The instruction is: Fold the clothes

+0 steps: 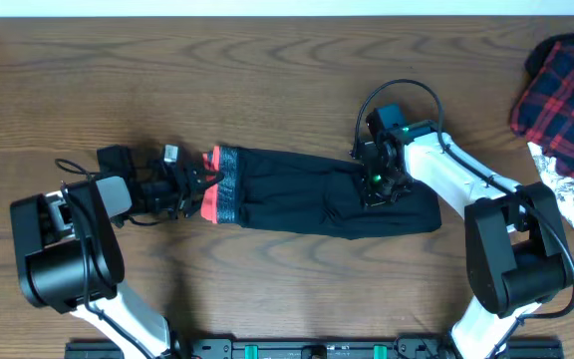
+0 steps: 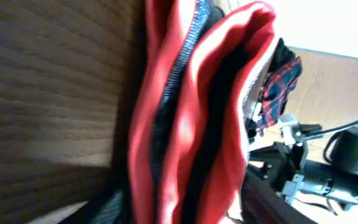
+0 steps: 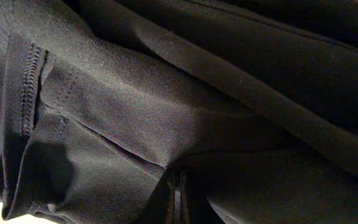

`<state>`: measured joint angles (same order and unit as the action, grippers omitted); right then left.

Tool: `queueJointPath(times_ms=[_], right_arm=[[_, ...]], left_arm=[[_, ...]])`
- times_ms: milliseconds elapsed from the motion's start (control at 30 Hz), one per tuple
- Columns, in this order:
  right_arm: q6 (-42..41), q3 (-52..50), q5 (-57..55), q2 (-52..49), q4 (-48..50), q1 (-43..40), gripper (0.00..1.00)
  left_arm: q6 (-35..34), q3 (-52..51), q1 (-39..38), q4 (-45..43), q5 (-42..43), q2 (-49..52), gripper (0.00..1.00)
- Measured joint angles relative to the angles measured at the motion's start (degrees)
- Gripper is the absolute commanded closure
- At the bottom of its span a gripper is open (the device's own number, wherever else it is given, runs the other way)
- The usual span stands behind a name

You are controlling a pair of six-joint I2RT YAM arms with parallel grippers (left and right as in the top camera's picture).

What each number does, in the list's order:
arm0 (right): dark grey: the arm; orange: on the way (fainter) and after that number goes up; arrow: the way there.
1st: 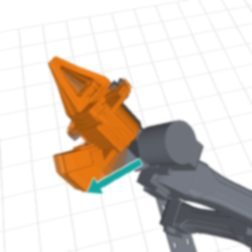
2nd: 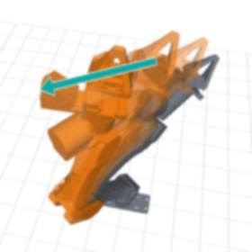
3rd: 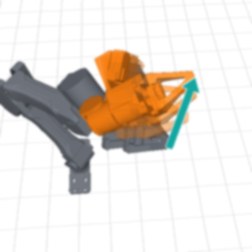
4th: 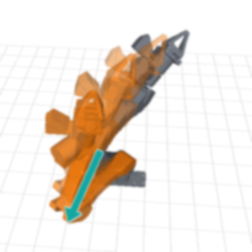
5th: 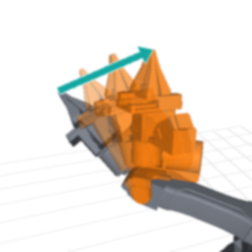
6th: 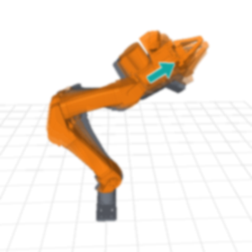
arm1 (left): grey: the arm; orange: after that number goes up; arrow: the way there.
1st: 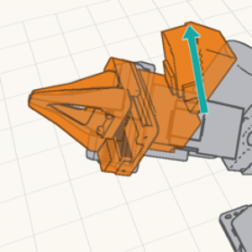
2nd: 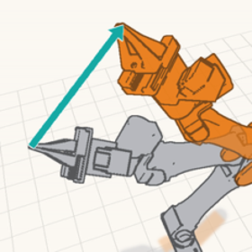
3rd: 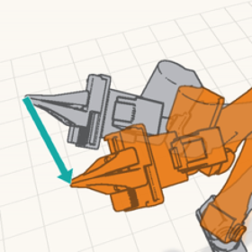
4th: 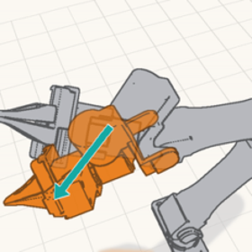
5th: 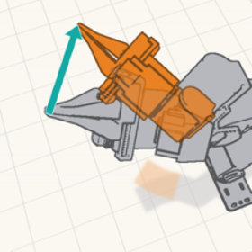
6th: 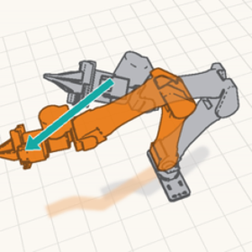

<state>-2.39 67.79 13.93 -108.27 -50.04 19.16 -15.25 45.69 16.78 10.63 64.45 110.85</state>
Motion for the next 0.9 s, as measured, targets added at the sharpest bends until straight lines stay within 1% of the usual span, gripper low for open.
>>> queueJointPath(times_ms=[33,167,200,333,367,400,667,767,900], right_arm=[[0.0,0.0,0.0,0.0,0.0,-0.02,0.96],[0.0,0.0,0.0,0.0,-0.02,0.0,0.96],[0.0,0.0,0.0,0.0,-0.02,0.0,0.96],[0.0,0.0,0.0,0.0,-0.02,0.0,0.96],[0.0,0.0,0.02,0.0,-0.02,0.0,0.96],[0.0,0.0,0.0,0.0,-0.04,0.0,0.96],[0.0,0.0,0.0,0.0,-0.04,-0.02,0.96],[0.0,0.0,0.0,0.0,-0.02,0.0,0.97],[0.0,0.0,0.0,0.0,0.13,0.0,0.97]], left_arm=[[0.04,-0.09,0.0,-0.15,-0.24,0.07,0.56],[0.07,-0.61,0.0,-1.6,-0.11,0.5,0.59],[0.02,-0.81,0.02,-2.16,0.13,0.55,0.63],[-0.22,-1.31,-0.04,-3.74,0.44,1.42,0.81],[-0.13,-1.29,-0.07,-3.87,0.37,1.75,0.89],[-0.02,-1.27,-0.11,-3.93,0.35,1.99,0.93],[0.02,-0.59,-0.46,-3.58,-0.61,1.97,0.94],[0.02,-0.61,-0.76,-3.34,-3.74,-0.07,0.94],[-0.02,-0.79,-0.79,-1.68,-9.66,-6.4,0.94]])
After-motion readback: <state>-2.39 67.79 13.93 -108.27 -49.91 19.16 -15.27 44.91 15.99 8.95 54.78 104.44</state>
